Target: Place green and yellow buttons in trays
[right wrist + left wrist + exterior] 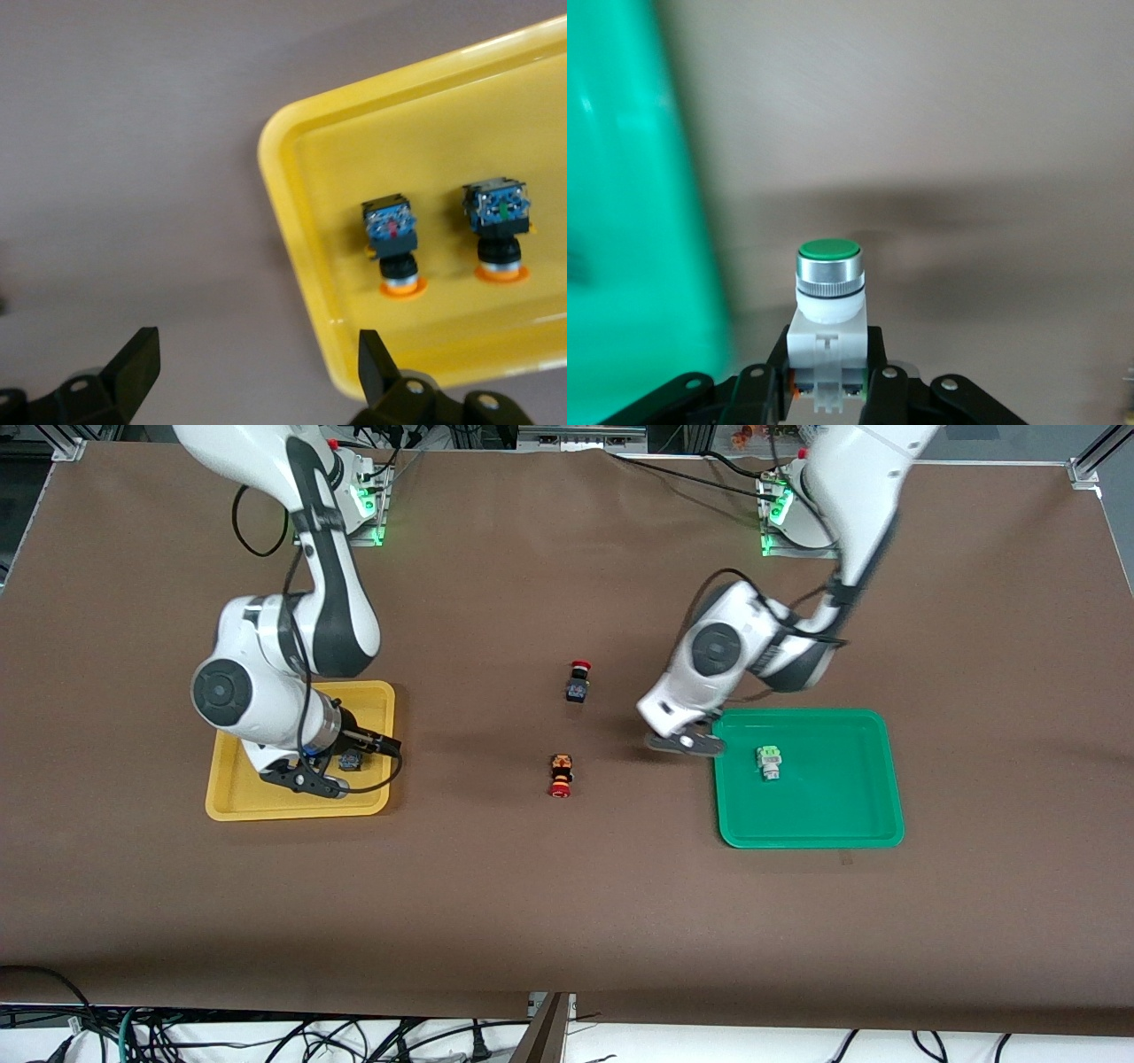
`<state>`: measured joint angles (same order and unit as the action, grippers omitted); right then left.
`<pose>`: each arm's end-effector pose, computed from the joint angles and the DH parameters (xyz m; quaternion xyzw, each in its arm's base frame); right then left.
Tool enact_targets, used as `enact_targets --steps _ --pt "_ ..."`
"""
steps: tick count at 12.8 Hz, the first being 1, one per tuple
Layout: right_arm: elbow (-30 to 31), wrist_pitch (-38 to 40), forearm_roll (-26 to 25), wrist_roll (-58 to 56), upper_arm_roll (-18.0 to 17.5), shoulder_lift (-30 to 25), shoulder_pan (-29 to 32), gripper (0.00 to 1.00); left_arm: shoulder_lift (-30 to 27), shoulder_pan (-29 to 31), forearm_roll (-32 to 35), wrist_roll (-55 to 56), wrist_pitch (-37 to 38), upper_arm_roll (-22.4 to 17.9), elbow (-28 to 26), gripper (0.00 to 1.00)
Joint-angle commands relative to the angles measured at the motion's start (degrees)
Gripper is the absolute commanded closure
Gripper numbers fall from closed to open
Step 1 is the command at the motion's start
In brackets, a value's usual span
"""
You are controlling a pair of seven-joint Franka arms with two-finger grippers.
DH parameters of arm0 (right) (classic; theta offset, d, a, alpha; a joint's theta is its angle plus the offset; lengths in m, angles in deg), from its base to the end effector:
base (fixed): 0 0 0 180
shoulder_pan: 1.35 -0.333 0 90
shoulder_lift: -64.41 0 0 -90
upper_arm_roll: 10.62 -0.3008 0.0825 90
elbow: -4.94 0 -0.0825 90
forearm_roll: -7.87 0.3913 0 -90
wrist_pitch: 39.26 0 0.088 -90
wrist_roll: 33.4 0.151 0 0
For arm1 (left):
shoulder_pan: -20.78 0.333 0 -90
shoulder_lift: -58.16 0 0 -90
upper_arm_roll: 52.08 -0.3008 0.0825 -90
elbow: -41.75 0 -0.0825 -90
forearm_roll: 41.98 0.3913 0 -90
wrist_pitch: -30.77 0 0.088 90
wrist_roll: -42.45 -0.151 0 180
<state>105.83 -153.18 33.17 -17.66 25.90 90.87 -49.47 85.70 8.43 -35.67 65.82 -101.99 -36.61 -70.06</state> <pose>0.6037 0.1875 0.2755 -0.9887 0.1229 0.0739 0.0431 0.5344 -0.2788 0.1681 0.9964 -0.0664 -0.0528 0.0012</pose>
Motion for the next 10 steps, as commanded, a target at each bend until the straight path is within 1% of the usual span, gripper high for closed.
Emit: enact_targets --steps 1,4,5,6,7,8,9,10 --pt "-0.2 5.5 -6.4 3.2 0.0 -9.0 0.1 0.01 -3.2 6.7 0.9 -15.9 1.8 -3.8 -1.0 1.0" --pt "-0.2 13.1 -15.0 4.2 -0.3 -19.7 0.1 0.01 -3.1 8.6 0.1 -30.2 1.7 -11.3 -0.9 1.0" --pt "-0.2 15.4 -17.9 4.2 -0.5 -22.3 0.1 0.01 -2.8 9.2 0.1 -31.5 1.7 -12.4 -1.3 1.0" --pt "-0.2 17.9 -20.9 4.3 -2.1 -24.8 1.0 0.01 -2.4 9.7 0.1 -31.7 1.6 -12.8 -2.0 1.0" --pt "-0.2 19.9 -21.7 4.2 -4.5 -26.4 4.3 0.01 -1.8 10.1 0.1 -31.6 1.5 -13.1 -2.6 1.0" --pt "-0.3 20.8 -21.9 3.3 -8.4 -27.1 8.9 0.01 -0.8 10.5 0.1 -31.1 1.2 -13.2 -2.4 0.83" --pt "-1.0 21.8 -21.9 2.3 -11.1 -27.2 13.0 0.01 -0.6 10.9 0.0 -30.7 1.3 -13.2 -1.9 0.15" --pt "-2.5 22.9 -21.9 1.1 -14.9 -27.1 17.0 0.01 -1.3 11.1 -0.2 -30.7 2.1 -13.4 -1.0 0.0"
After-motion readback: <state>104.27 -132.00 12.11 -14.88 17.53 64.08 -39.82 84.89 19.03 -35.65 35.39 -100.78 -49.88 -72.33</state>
